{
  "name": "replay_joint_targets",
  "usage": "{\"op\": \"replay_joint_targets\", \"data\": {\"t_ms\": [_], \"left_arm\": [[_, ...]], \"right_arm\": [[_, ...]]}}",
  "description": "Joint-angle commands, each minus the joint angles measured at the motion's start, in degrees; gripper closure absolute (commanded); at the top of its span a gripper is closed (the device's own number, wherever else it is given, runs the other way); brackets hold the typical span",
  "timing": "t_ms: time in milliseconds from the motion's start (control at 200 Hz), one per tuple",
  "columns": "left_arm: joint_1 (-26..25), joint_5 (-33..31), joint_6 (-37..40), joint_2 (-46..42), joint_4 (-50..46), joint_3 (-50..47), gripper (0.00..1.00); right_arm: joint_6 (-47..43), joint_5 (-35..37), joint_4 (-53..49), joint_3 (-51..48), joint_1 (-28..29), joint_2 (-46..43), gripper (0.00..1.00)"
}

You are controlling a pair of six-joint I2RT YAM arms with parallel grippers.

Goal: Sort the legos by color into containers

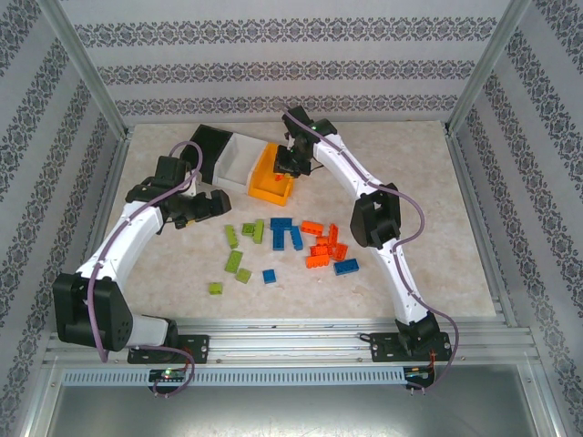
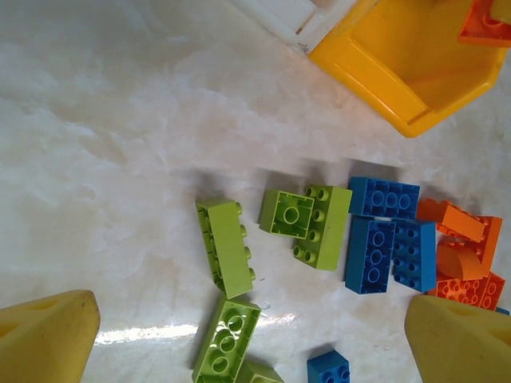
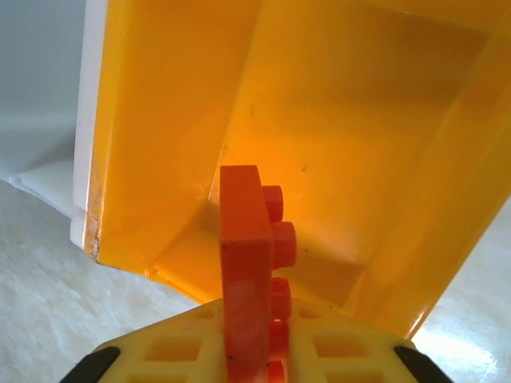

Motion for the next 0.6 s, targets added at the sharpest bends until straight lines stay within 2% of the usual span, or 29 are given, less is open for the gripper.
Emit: {"op": "replay_joint_targets", "data": {"t_ms": [0, 320, 595], "left_arm": [[1.0, 1.3, 1.7, 0.6, -0.1, 2.0, 0.01], [1.8, 2.6, 2.5, 1.5, -0.1, 2.7, 0.01], [2.0, 5.2, 1.5, 2.5, 1.7, 3.0, 0.01]], "right_arm": [[0.8, 0.2, -1.5, 1.7, -0.2, 0.6, 0.73], [1.4, 1.0, -1.5, 1.3, 0.2, -0.4, 0.66], [0.7, 2.0, -2.8, 0.6, 0.2, -4.2, 0.56]]}}
